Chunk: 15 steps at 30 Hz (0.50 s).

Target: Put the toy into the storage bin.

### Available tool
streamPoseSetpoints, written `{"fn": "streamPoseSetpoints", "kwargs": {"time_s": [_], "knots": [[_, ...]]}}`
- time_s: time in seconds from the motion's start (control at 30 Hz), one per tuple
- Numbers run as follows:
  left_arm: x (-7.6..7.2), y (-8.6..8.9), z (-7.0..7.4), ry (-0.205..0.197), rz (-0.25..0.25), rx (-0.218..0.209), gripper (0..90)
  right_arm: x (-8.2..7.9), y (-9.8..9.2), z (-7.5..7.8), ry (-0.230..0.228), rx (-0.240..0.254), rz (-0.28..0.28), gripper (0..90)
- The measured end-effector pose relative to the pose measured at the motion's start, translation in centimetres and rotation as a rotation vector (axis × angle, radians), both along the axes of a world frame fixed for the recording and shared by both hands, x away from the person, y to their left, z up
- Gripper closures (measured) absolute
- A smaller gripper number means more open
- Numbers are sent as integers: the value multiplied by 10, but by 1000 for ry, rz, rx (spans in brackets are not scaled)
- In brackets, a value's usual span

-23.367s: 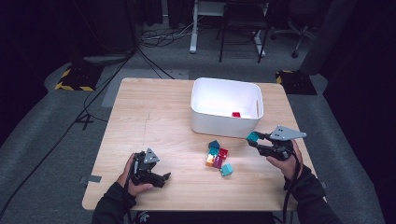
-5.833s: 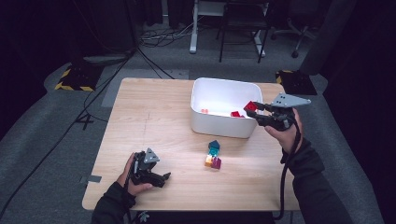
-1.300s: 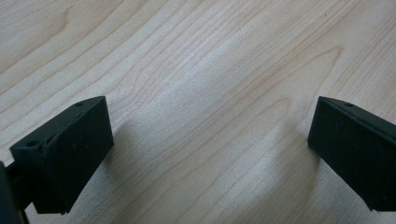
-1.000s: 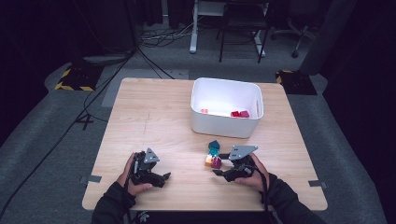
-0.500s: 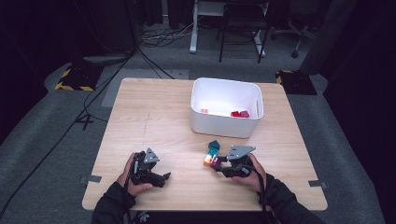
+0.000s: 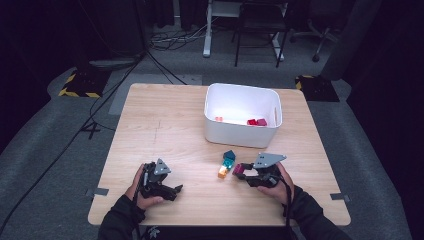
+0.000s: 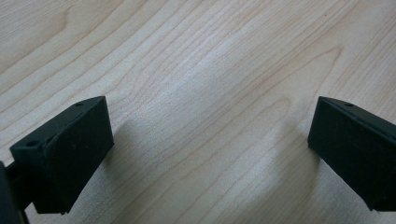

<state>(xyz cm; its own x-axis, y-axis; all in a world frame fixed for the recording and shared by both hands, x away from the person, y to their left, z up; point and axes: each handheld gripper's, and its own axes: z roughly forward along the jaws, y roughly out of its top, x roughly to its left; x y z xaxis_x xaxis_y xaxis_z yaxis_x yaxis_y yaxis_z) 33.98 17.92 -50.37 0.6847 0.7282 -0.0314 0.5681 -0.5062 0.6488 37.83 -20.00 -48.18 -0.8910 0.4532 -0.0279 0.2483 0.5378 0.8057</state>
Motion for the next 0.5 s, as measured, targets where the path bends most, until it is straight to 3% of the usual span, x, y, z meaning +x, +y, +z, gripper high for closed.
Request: {"fn": "streamPoseSetpoints", "kwargs": {"time_s": [0.27,0.5], "knots": [[0,0,0,0,-1,0,3,2,-17,13,-22,34,-49,594],[0,0,0,1,-1,0,3,5,-26,20,-49,31,-65,595]]}}
